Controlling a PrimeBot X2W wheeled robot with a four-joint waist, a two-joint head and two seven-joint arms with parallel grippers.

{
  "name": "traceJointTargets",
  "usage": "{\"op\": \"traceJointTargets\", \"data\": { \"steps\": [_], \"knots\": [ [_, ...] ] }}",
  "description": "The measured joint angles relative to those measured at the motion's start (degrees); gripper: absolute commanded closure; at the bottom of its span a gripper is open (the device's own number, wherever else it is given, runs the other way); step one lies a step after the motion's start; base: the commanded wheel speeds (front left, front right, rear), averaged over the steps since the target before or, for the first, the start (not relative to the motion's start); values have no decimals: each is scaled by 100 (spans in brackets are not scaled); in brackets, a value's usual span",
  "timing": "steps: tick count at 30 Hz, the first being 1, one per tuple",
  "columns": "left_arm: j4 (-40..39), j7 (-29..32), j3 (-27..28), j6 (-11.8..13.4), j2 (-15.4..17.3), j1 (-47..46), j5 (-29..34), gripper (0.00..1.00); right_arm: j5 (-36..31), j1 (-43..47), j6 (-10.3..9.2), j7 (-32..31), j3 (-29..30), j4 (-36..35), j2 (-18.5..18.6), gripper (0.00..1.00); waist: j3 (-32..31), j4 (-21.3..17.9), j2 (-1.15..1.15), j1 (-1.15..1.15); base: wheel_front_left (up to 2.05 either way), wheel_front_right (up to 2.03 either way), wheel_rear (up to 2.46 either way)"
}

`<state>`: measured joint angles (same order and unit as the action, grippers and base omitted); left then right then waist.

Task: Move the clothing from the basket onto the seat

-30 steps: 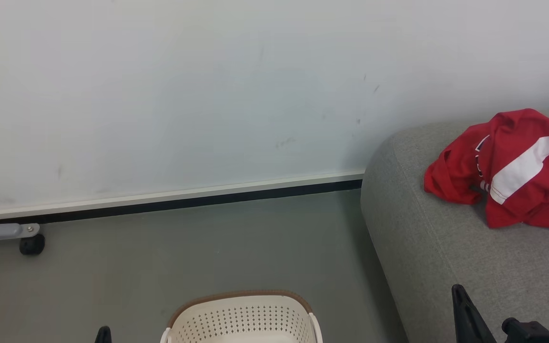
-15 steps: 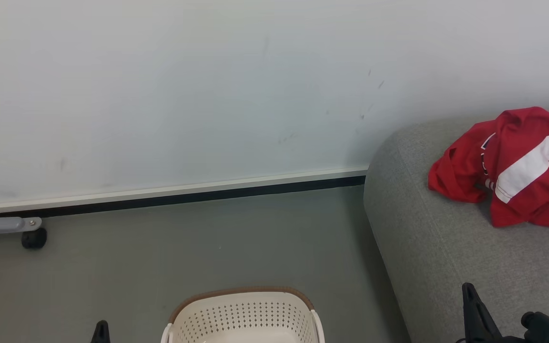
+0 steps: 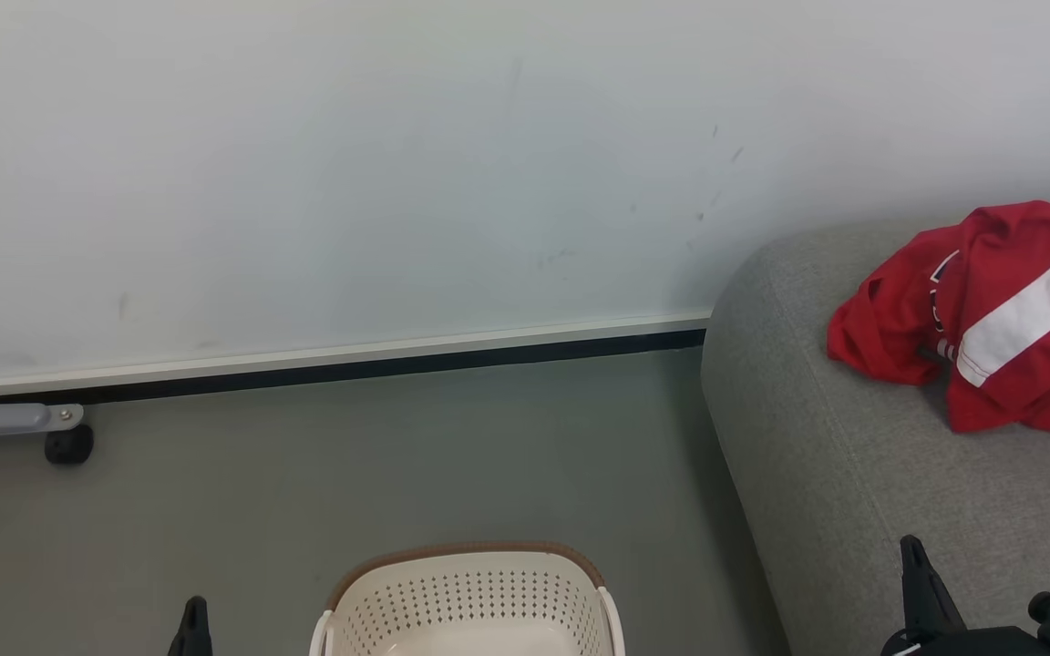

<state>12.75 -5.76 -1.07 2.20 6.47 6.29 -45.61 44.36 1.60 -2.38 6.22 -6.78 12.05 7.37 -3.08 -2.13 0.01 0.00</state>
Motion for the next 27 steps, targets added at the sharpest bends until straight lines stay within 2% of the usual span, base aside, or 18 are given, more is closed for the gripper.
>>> {"op": "traceJointTargets", "data": {
  "steps": [27],
  "knots": [
    [182, 535, 266, -387, -164, -439, -1951, 100, 2037, -272, 399, -567, 631, 215, -205, 100, 138, 92, 0, 0, 0, 0, 0]
  ]
}}
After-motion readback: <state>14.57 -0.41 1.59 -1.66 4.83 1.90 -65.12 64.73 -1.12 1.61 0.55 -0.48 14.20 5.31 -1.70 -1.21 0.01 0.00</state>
